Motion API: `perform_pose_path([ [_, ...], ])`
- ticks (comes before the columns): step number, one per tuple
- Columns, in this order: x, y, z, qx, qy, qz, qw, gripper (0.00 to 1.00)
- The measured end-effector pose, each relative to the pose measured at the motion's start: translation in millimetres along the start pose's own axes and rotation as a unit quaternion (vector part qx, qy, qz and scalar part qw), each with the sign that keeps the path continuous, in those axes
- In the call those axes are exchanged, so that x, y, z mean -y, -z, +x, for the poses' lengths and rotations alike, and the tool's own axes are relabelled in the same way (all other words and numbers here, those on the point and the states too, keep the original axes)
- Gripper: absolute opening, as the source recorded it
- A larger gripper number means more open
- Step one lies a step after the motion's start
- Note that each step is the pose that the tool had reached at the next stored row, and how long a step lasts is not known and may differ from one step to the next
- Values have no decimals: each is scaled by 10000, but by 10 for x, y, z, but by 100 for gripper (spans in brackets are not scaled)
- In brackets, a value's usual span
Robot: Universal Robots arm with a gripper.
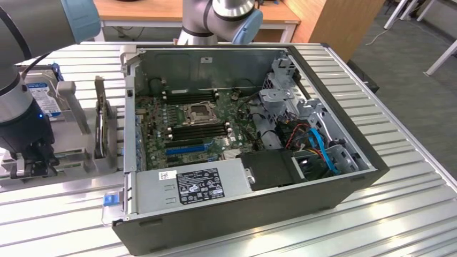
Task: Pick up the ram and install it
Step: 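Pick up the ram and move it above insertion slot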
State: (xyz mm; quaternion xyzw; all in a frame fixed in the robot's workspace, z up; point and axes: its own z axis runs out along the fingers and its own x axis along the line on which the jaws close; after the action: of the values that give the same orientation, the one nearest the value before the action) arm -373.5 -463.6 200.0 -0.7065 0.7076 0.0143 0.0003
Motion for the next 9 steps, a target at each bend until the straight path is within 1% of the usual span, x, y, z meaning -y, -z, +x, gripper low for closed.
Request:
perform_pose_path([
  [9, 0, 0, -13, 0, 0, 0, 10000, 30],
])
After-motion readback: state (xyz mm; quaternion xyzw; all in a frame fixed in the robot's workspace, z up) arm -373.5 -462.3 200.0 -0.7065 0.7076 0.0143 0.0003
